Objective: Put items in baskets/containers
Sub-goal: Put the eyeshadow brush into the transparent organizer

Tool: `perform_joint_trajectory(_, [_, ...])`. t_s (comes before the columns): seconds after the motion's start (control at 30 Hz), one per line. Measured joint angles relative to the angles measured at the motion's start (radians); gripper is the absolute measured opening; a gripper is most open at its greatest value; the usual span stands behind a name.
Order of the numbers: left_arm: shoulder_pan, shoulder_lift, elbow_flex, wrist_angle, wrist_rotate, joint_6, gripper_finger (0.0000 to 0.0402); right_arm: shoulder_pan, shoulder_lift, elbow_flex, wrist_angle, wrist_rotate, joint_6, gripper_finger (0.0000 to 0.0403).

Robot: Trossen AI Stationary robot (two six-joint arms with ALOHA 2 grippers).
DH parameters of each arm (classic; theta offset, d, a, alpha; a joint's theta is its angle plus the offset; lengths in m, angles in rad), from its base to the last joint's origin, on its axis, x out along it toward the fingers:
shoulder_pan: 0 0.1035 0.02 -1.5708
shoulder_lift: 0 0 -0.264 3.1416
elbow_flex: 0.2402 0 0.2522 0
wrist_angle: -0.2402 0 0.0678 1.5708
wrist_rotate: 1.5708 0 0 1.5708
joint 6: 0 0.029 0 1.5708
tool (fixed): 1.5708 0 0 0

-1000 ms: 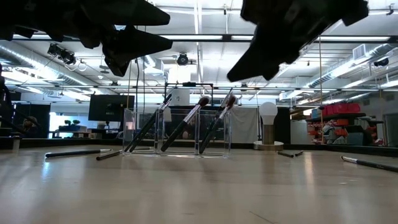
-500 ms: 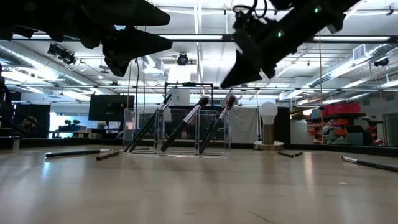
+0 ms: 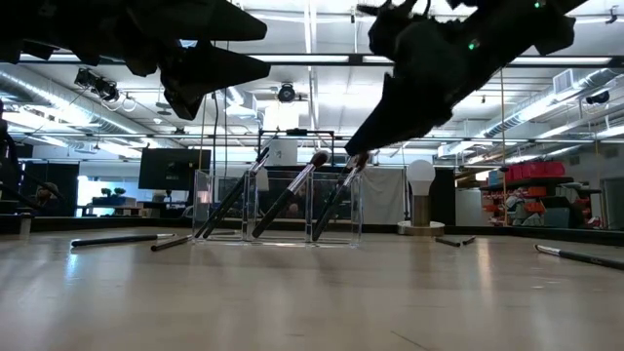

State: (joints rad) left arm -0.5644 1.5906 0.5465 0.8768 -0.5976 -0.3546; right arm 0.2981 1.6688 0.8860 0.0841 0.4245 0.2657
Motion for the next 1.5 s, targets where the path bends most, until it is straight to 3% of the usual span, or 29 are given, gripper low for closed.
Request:
perform_joint_trajectory(0.2, [0.0, 0.0, 0.0, 0.0, 0.0, 0.0, 0.0197, -0.056, 0.002, 0.0, -0.022, 0.173, 0.051, 0.0002])
perform_joint_trajectory(0.53, [0.0, 0.0, 0.0, 0.0, 0.0, 0.0, 0.0197, -0.128, 0.002, 0.0, -0.033, 0.214, 0.045, 0.0002])
perform_joint_trajectory(0.67, [0.0, 0.0, 0.0, -0.001, 0.0, 0.0, 0.0197, -0.127, -0.014, 0.0, -0.021, 0.278, 0.041, 0.0002])
perform_joint_trajectory(0.83, [0.0, 0.0, 0.0, -0.001, 0.0, 0.0, 0.0197, -0.118, -0.058, 0.0, -0.028, 0.284, 0.035, 0.0002])
perform_joint_trajectory(1.03, [0.0, 0.0, 0.0, -0.006, 0.0, -0.001, 0.0197, -0.053, -0.147, 0.0, -0.164, 0.277, 0.056, 0.0002])
perform_joint_trajectory(1.17, [0.0, 0.0, 0.0, -0.021, 0.0, -0.005, 0.0197, 0.011, -0.203, 0.0, -0.4, 0.222, 0.225, 0.0003])
perform_joint_trajectory(1.33, [0.0, 0.0, 0.0, -0.041, 0.0, -0.022, 0.0197, 0.104, -0.223, -0.003, -0.721, 0.114, 0.599, 0.0012])
perform_joint_trajectory(1.5, [0.0, 0.0, 0.0, -0.041, 0.0, -0.022, 0.0197, 0.218, -0.223, -0.089, -0.817, -0.011, 0.868, 0.005])
